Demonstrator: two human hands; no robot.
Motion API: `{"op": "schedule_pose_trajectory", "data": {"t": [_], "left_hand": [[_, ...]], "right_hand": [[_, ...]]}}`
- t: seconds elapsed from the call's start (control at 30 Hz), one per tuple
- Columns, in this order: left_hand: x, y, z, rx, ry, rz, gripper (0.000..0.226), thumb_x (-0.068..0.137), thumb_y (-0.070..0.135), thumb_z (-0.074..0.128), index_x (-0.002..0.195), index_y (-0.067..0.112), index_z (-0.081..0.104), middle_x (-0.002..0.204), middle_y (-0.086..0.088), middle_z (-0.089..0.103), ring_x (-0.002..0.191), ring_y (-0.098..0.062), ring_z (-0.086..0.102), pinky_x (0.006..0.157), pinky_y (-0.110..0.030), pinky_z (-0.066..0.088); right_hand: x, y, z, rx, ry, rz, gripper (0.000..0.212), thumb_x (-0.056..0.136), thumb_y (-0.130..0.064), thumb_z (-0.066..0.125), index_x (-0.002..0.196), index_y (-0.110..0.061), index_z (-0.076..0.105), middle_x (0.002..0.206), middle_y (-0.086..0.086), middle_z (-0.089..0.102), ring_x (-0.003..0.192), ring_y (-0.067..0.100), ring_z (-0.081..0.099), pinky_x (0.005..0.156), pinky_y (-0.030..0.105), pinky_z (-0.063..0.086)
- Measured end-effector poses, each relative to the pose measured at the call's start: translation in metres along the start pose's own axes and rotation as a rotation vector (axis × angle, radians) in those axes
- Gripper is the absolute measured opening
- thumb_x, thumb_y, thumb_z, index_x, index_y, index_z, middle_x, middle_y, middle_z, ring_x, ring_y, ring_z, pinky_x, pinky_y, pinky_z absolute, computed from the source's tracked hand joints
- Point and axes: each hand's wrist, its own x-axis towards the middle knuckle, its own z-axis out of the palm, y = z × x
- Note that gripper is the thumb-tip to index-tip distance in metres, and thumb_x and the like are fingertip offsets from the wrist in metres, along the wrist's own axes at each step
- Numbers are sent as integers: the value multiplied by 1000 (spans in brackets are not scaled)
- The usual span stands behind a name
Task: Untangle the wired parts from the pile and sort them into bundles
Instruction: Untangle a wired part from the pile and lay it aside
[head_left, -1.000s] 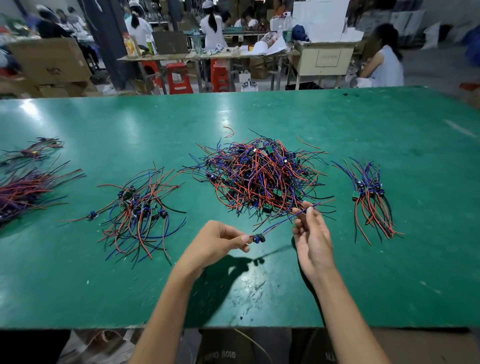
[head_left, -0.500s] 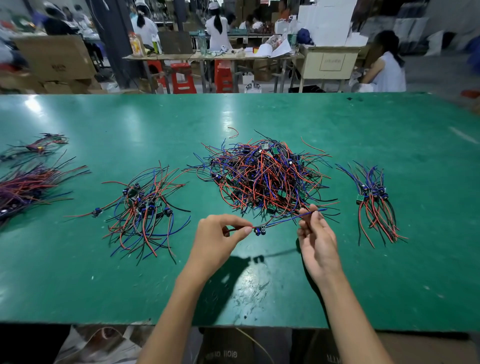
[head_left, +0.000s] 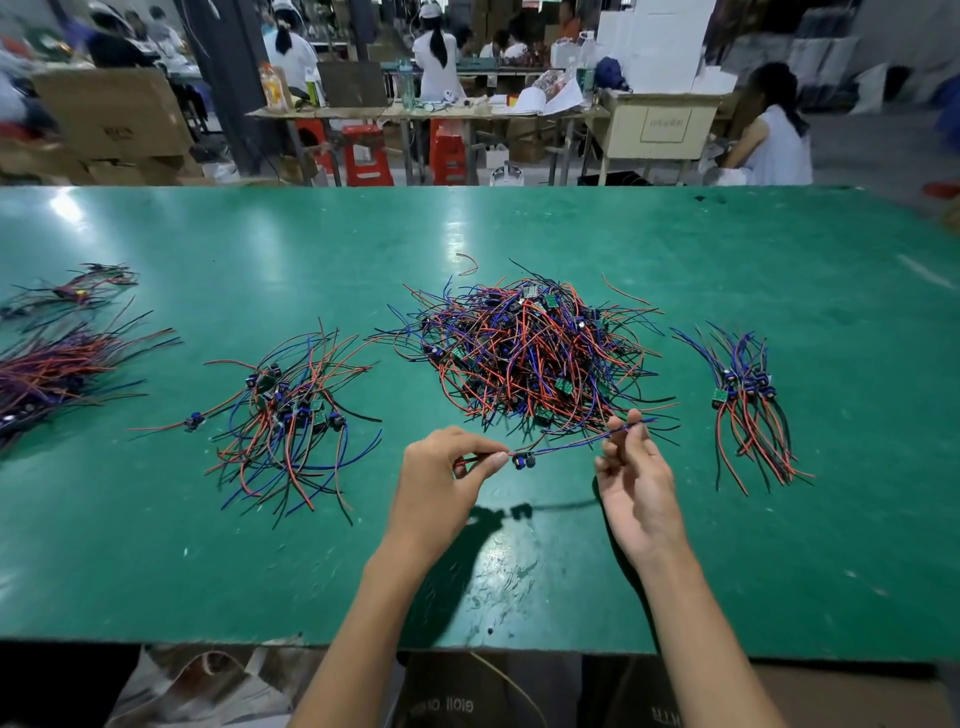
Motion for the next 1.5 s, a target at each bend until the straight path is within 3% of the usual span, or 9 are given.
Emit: {"op": "schedule_pose_trajectory", "data": {"t": [0.37,0.53,0.7,0.83,0.93,1.1,1.27,1.37,1.5], "left_hand": [[-3,-2,4,215,-107,-247,25,96,48,61,96,28,76,88,15,69,85,-7,63,74,-29,43],[-1,-8,4,133,-153,-263,18,95,43,65,96,29,76,87,14,71,82,-5,64,75,-28,47],[-2,-10,15,-93,-201,-264,9,93,39,70,87,34,75,69,14,67,60,3,57,61,-15,41],[-6,-11,28,-286,-224,-288,7,91,35,73,90,30,77,70,3,69,62,-7,61,59,-20,44],[-8,-15,34,-420,-71,-341,8,92,25,72,92,20,78,70,-2,70,58,-7,61,54,-17,45],[8,-29,26,-775,271,-533,13,100,11,57,99,8,70,67,-1,61,48,-7,47,44,-18,41],[9,-32,28,-777,286,-527,13,102,9,54,101,6,66,68,-2,61,50,-7,48,45,-19,43],[9,-33,31,-732,279,-502,13,101,8,54,99,5,67,67,-1,60,49,-7,47,45,-18,42],[9,-35,33,-713,277,-490,13,101,8,55,98,5,67,66,-1,60,48,-8,47,45,-19,42]], "right_hand": [[-4,10,5,-184,110,-189,16,105,-16,52,105,-18,68,82,-5,75,66,1,58,64,14,48],[0,-6,16,-428,115,-245,15,108,-23,46,102,-20,60,85,4,78,68,23,75,47,33,59],[13,-54,31,-552,105,-321,16,108,-23,45,101,-24,60,81,2,77,50,24,70,37,29,53],[36,-109,40,-720,134,-425,16,108,-22,43,110,-20,58,80,-1,72,41,12,63,33,22,46],[71,-159,42,-904,165,-443,21,105,-23,45,115,-19,63,79,-1,68,37,9,54,33,18,43],[139,-205,31,-1336,236,-289,27,101,-23,52,117,-15,73,83,4,70,62,20,55,56,29,52],[161,-187,22,-1925,434,-300,38,99,-30,52,115,2,66,120,26,67,112,42,64,92,43,50],[153,-152,30,-1943,142,-340,33,96,-23,56,126,-13,64,123,16,68,115,36,62,94,40,49],[133,-97,34,-1831,-138,-180,31,98,-31,49,108,-16,74,106,4,75,101,27,66,96,37,51]]}}
